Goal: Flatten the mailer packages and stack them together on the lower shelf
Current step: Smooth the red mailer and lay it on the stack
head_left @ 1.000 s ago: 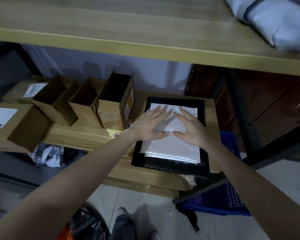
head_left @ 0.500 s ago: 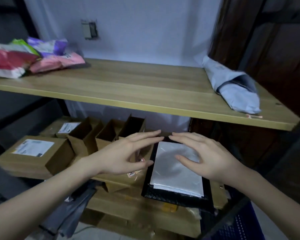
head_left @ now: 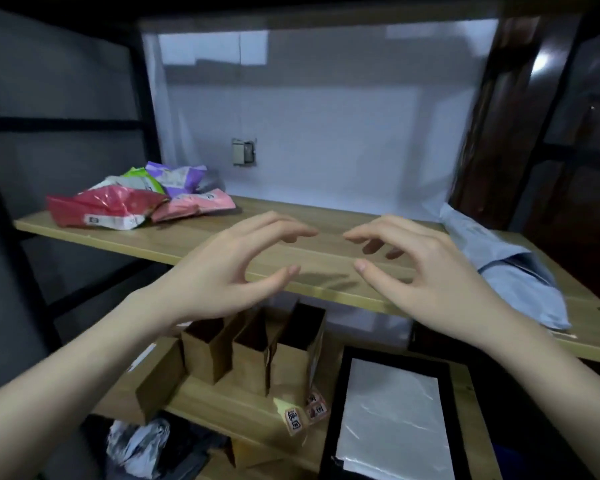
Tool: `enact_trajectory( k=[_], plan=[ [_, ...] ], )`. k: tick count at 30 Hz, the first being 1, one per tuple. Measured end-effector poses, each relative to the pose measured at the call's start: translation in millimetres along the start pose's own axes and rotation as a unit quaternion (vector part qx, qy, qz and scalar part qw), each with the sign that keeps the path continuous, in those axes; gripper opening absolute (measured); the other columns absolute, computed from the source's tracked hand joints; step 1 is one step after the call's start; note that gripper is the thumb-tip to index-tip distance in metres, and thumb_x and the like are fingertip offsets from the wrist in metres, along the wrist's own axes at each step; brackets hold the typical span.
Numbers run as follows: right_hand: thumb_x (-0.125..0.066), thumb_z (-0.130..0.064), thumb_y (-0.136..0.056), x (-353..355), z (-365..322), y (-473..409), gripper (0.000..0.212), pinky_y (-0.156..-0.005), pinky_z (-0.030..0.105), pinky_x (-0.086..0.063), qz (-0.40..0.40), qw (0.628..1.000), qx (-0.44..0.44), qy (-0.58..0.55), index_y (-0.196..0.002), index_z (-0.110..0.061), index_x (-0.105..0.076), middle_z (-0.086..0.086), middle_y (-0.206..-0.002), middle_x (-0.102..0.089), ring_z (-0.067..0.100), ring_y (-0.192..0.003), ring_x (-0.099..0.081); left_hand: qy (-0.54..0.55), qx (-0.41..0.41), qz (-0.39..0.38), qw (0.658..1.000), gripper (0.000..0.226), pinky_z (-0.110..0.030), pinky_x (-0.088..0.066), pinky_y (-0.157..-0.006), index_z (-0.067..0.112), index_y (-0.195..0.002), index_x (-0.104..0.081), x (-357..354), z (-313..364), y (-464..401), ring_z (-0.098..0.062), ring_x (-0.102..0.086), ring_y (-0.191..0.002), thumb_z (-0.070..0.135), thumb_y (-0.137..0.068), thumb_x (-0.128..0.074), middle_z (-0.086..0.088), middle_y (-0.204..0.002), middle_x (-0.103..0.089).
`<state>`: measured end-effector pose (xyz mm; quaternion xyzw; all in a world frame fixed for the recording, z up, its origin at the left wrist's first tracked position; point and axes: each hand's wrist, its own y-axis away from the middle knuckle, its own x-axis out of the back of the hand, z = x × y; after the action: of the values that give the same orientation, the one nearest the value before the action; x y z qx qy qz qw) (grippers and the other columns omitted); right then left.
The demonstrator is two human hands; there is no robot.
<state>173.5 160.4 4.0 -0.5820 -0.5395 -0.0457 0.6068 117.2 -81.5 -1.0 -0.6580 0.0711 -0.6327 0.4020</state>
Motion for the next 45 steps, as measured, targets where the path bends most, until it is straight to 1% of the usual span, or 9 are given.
enact_trajectory(
  k=[9, 17, 21, 28, 32, 36, 40, 43, 45],
  plan=[
    [-0.058, -0.033, -0.088, -50, -11, -101, 0.022, -0.083, 0.021, -0.043, -0.030, 0.999, 0.021, -0.016, -0.109, -0.030, -0.061, -0.019, -0.098, -0.059, 0.002, -0.091, -0.055, -0.080, 0.074, 0.089, 0.990, 0.027, -0.033, -0.047, -0.091, 0.021, -0.112, -0.064, 46, -96, 14, -0.008, -0.056, -0.110, 0.029, -0.090, -0.050, 0.011, -0.113, -0.059],
    [-0.052, -0.035, -0.089, -97, -14, -176, 0.021, -0.086, 0.032, -0.046, -0.065, 0.996, 0.053, 0.020, -0.109, -0.031, -0.060, -0.017, -0.102, -0.057, 0.002, -0.093, -0.054, -0.226, 0.300, 0.090, 0.922, 0.059, -0.037, -0.042, -0.093, 0.021, -0.132, -0.048, 70, -201, 37, -0.023, -0.048, -0.122, 0.047, -0.081, -0.063, -0.001, -0.133, -0.053],
    [-0.053, -0.030, -0.090, -109, -6, -193, 0.021, -0.089, 0.036, -0.046, -0.075, 0.995, 0.056, 0.030, -0.110, -0.029, -0.060, -0.013, -0.105, -0.058, 0.006, -0.097, -0.055, -0.259, 0.359, 0.085, 0.892, 0.035, -0.031, -0.043, -0.070, 0.026, -0.107, -0.064, 72, -223, 35, -0.022, -0.060, -0.100, 0.048, -0.081, -0.063, 0.003, -0.109, -0.067],
    [-0.046, -0.040, -0.090, -113, 9, -210, 0.033, -0.092, 0.030, -0.042, -0.052, 0.996, 0.063, 0.026, -0.119, -0.027, -0.055, -0.015, -0.114, -0.055, 0.004, -0.107, -0.050, -0.103, 0.208, 0.282, 0.931, 0.014, -0.021, -0.047, -0.077, 0.018, -0.103, -0.064, 98, -201, 3, -0.004, -0.059, -0.087, 0.023, -0.091, -0.059, 0.015, -0.091, -0.064],
    [-0.043, -0.052, -0.091, -112, 8, -216, 0.047, -0.097, 0.015, -0.031, -0.022, 0.998, 0.061, 0.004, -0.131, -0.027, -0.046, -0.016, -0.125, -0.049, -0.002, -0.120, -0.041, 0.045, 0.167, 0.184, 0.968, 0.020, -0.024, -0.053, -0.072, 0.025, -0.110, -0.062, 90, -174, -31, -0.006, -0.064, -0.080, 0.027, -0.091, -0.057, 0.013, -0.087, -0.067],
    [-0.054, -0.051, -0.085, -105, 16, -218, 0.027, -0.077, 0.017, -0.044, -0.013, 0.998, -0.007, -0.067, -0.098, -0.030, -0.064, -0.013, -0.088, -0.068, 0.001, -0.085, -0.060, 0.112, 0.124, 0.139, 0.976, 0.032, -0.022, -0.049, -0.062, 0.029, -0.116, -0.055, 59, -159, -62, -0.008, -0.060, -0.063, 0.037, -0.085, -0.059, 0.009, -0.073, -0.066],
    [-0.065, -0.032, -0.085, -91, 43, -209, 0.020, -0.065, 0.038, -0.047, 0.039, 0.989, -0.059, -0.128, -0.072, -0.018, -0.067, 0.009, -0.068, -0.068, 0.022, -0.062, -0.058, 0.123, 0.152, 0.152, 0.969, 0.040, -0.025, -0.047, -0.083, 0.030, -0.120, -0.053, 35, -160, -81, -0.003, -0.064, -0.090, 0.051, -0.088, -0.044, 0.008, -0.091, -0.070],
    [-0.066, -0.025, -0.085, -72, 67, -198, 0.020, -0.063, 0.026, -0.043, 0.126, 0.976, -0.114, -0.139, -0.065, -0.023, -0.063, -0.003, -0.063, -0.066, 0.003, -0.060, -0.054, 0.130, 0.241, 0.165, 0.947, 0.049, -0.032, -0.038, -0.103, 0.023, -0.124, -0.057, 25, -179, -90, -0.007, -0.054, -0.116, 0.051, -0.096, -0.029, 0.008, -0.119, -0.064],
    [-0.065, -0.025, -0.086, -62, 81, -191, 0.021, -0.065, 0.023, -0.042, 0.163, 0.966, -0.147, -0.139, -0.066, -0.024, -0.060, -0.009, -0.060, -0.063, 0.001, -0.058, -0.054, 0.162, 0.282, 0.155, 0.933, 0.047, -0.031, -0.038, -0.101, 0.019, -0.116, -0.062, 16, -190, -94, -0.009, -0.055, -0.114, 0.049, -0.097, -0.030, 0.005, -0.120, -0.062]
  ],
)
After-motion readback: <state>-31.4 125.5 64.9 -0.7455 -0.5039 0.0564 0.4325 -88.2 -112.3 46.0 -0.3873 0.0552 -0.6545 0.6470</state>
